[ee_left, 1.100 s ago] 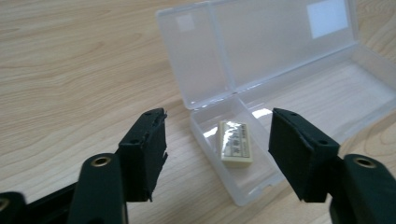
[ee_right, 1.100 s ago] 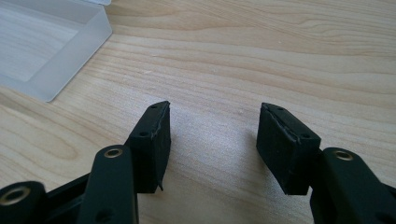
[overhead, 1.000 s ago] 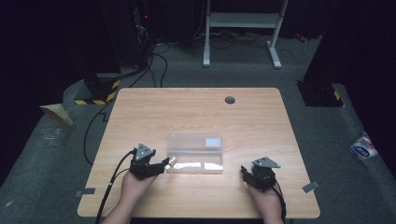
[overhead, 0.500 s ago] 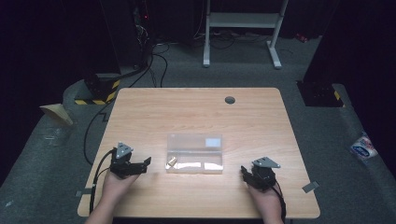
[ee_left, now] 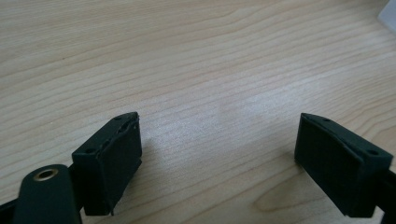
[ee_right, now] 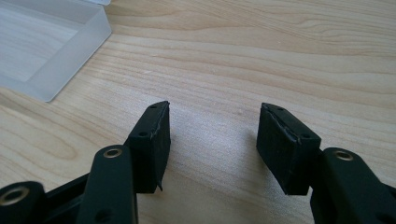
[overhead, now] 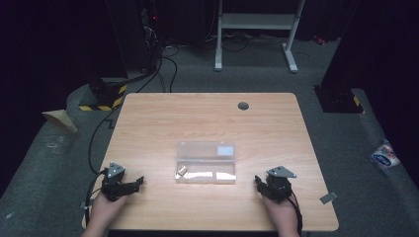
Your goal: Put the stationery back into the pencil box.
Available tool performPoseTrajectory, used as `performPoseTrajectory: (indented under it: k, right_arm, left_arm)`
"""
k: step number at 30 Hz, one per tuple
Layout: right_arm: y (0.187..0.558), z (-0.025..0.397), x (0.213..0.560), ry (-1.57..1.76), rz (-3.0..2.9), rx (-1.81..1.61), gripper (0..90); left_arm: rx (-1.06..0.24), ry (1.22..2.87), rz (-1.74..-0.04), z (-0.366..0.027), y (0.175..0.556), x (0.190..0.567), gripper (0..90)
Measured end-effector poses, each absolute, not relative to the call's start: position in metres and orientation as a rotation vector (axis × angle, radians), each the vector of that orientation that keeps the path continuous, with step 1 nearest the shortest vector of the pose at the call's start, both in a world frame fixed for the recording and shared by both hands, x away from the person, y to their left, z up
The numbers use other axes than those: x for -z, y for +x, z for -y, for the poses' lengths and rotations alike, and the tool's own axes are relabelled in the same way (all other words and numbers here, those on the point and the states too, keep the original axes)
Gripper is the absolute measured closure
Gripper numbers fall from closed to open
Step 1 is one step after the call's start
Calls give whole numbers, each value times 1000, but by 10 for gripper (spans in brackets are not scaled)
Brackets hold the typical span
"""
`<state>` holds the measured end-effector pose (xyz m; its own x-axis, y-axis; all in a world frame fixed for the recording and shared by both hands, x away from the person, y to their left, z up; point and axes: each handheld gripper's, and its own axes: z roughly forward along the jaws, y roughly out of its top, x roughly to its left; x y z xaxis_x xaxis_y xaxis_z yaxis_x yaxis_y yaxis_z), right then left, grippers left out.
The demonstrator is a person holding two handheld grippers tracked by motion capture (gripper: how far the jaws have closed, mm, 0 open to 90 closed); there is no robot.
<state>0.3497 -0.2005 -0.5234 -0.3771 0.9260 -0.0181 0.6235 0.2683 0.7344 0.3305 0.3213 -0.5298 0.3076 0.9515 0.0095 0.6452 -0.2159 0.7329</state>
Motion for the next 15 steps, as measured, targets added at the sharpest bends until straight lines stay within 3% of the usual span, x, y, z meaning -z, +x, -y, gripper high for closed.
performPoseTrajectory:
  k: [15]
  right_arm:
    - [350,200,524,1414,-2067,-884,439]
  left_arm:
    - [-635,1940,-1435,-321,332,530,138]
